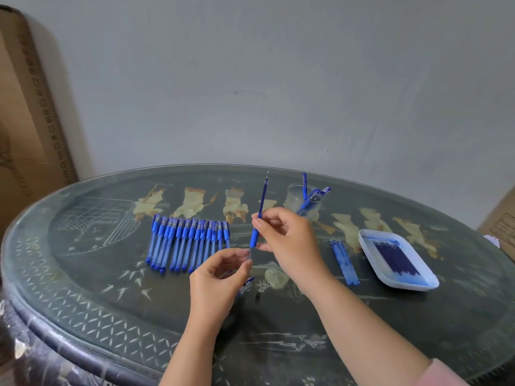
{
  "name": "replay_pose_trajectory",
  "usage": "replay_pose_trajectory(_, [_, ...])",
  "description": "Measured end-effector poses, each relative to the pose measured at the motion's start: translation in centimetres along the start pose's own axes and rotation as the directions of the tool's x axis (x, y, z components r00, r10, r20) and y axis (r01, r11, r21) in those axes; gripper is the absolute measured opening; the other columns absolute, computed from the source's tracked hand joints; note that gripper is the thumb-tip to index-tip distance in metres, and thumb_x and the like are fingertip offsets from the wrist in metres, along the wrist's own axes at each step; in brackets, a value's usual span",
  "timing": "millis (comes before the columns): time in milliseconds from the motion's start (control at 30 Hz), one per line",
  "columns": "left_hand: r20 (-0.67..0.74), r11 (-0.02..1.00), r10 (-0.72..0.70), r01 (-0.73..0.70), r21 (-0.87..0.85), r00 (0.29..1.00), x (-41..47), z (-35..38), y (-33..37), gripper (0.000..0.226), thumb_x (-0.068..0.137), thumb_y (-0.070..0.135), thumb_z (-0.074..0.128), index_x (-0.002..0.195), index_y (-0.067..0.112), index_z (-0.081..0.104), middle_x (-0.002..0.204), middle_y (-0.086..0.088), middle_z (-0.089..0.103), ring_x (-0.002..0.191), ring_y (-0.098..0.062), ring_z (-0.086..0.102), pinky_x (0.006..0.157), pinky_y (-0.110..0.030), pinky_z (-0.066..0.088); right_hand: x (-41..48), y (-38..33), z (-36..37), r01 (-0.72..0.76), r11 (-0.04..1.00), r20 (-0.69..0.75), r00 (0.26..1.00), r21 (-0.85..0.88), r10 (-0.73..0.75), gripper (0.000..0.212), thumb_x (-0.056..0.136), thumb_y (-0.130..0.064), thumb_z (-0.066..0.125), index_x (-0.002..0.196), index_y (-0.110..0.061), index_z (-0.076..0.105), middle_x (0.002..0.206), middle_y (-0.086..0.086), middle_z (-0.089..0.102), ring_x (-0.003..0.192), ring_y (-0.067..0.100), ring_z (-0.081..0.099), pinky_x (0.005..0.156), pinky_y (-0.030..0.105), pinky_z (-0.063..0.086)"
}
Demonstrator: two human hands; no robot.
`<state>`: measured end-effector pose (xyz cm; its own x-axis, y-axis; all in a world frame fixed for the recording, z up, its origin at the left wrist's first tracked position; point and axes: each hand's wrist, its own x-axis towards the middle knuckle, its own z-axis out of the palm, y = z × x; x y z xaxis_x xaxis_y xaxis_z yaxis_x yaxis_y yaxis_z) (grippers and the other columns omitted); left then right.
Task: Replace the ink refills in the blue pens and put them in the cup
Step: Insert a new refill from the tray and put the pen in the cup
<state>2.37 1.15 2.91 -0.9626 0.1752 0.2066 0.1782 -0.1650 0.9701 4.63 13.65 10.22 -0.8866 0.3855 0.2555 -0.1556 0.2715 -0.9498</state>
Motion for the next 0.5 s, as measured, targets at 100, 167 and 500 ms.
replay_pose_trajectory(100, [-0.004,1.000,0.007,-0.007,0.017,1.000,-0.12,-0.04,0.12,0.020,0.081,-0.001,0.074,0.093,0.016,0.076,0.087,0.003,0.076,0.083,-0.012,0.071,0.076,-0.022,0.057,-0.39,0.01,-0.06,-0.024,0.999,0.016,1.000,-0.023,0.024,0.007,0.091,-0.019,0.068,0.095,-0.015,0.072,0.087,0.003,0.071,0.086,0.015,0.071,0.071,0.036,0.062])
replay_pose_trajectory(167, [-0.003,1.000,0.010,-0.010,0.023,1.000,-0.16,-0.04,0.18,0.020,0.081,0.000,0.074,0.093,0.016,0.076,0.087,0.003,0.076,0.082,-0.011,0.071,0.075,-0.021,0.057,-0.62,-0.06,-0.12,-0.030,0.999,0.018,0.999,-0.028,0.030,0.009,0.091,-0.020,0.068,0.097,-0.014,0.072,0.087,0.003,0.070,0.086,0.016,0.070,0.071,0.036,0.062])
replay_pose_trajectory(500, [0.013,0.999,0.014,-0.015,0.042,1.000,-0.33,0.03,0.42,0.021,0.081,0.000,0.074,0.094,0.016,0.075,0.088,0.005,0.076,0.083,-0.009,0.071,0.078,-0.021,0.057,-1.02,0.11,-0.44,-0.056,0.998,0.040,0.998,-0.007,0.056,0.012,0.090,-0.015,0.068,0.102,-0.014,0.072,0.093,0.004,0.071,0.089,0.011,0.071,0.070,0.030,0.061])
